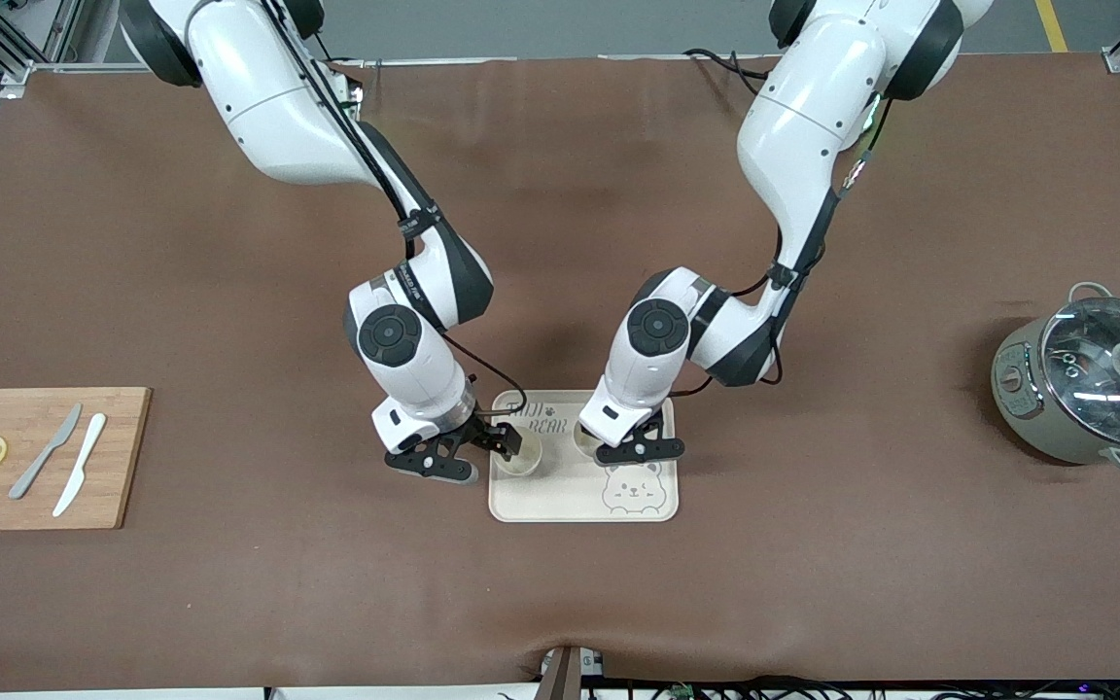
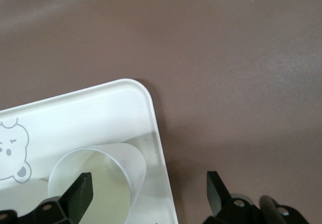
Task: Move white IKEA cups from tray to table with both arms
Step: 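Grasp the cups with both grippers and lift them off the tray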
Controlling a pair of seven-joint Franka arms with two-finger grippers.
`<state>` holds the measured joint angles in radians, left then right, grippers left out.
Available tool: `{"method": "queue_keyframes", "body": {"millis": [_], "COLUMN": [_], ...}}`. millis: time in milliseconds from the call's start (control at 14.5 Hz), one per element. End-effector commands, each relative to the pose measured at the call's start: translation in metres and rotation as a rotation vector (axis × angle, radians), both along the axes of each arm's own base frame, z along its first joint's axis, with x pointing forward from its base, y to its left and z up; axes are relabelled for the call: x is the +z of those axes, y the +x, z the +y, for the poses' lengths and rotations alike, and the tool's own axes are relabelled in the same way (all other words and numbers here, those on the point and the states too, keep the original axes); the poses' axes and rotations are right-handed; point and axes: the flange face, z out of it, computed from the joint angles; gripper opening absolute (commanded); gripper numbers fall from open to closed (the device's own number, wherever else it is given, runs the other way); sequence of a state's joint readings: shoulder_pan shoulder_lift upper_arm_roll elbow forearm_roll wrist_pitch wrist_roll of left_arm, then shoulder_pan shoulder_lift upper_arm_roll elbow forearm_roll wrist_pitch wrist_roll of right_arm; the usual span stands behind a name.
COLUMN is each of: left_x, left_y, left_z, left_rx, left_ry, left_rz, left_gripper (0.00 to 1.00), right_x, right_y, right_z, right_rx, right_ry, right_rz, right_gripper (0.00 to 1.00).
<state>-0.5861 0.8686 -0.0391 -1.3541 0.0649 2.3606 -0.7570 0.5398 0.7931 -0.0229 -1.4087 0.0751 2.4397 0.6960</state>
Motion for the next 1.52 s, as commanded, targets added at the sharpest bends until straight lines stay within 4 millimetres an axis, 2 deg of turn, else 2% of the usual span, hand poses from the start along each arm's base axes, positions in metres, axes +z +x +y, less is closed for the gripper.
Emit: {"method": "queue_keyframes", "body": {"millis": [0, 138, 207, 346, 484, 622, 760, 829, 967, 1106, 1451], "left_x": [0.064, 0.112, 0.136, 0.171, 0.189, 0.199, 0.199, 0.192, 0.165, 0.14, 0.092], "left_y": [-0.015, -0.022, -0.023, -0.03, -0.04, -0.042, -0.048, -0.055, -0.076, -0.083, -0.079], "left_z": [0.021, 0.04, 0.058, 0.103, 0.152, 0.204, 0.245, 0.259, 0.281, 0.288, 0.289], "left_rx": [0.013, 0.003, -0.012, -0.056, -0.106, -0.161, -0.189, -0.198, -0.193, -0.185, -0.18], "left_ry": [0.103, 0.133, 0.135, 0.133, 0.11, 0.085, 0.051, 0.027, -0.005, -0.035, -0.032], "left_rz": [0.072, 0.103, 0.107, 0.121, 0.145, 0.158, 0.157, 0.134, 0.05, -0.017, -0.079], "left_gripper": [0.0, 0.0, 0.0, 0.0, 0.0, 0.0, 0.0, 0.0, 0.0, 0.0, 0.0], "right_x": [-0.005, -0.008, -0.008, -0.012, -0.013, -0.02, -0.024, -0.028, -0.03, -0.035, -0.038], "right_y": [0.003, 0.002, 0.002, 0.002, 0.0, -0.002, -0.005, -0.006, -0.007, -0.008, -0.011], "right_z": [0.006, 0.006, 0.006, 0.007, 0.01, 0.011, 0.017, 0.017, 0.02, 0.022, 0.027], "right_rx": [-0.011, -0.004, 0.0, 0.004, 0.008, 0.012, 0.021, 0.02, 0.025, 0.027, 0.034], "right_ry": [-0.005, -0.014, -0.02, -0.024, -0.026, -0.032, -0.031, -0.032, -0.03, -0.028, -0.021], "right_rz": [-0.014, -0.014, -0.017, -0.016, -0.016, -0.009, -0.012, -0.009, -0.013, -0.017, -0.028], "right_gripper": [1.0, 1.0, 1.0, 1.0, 1.0, 1.0, 1.0, 1.0, 1.0, 1.0, 1.0]}}
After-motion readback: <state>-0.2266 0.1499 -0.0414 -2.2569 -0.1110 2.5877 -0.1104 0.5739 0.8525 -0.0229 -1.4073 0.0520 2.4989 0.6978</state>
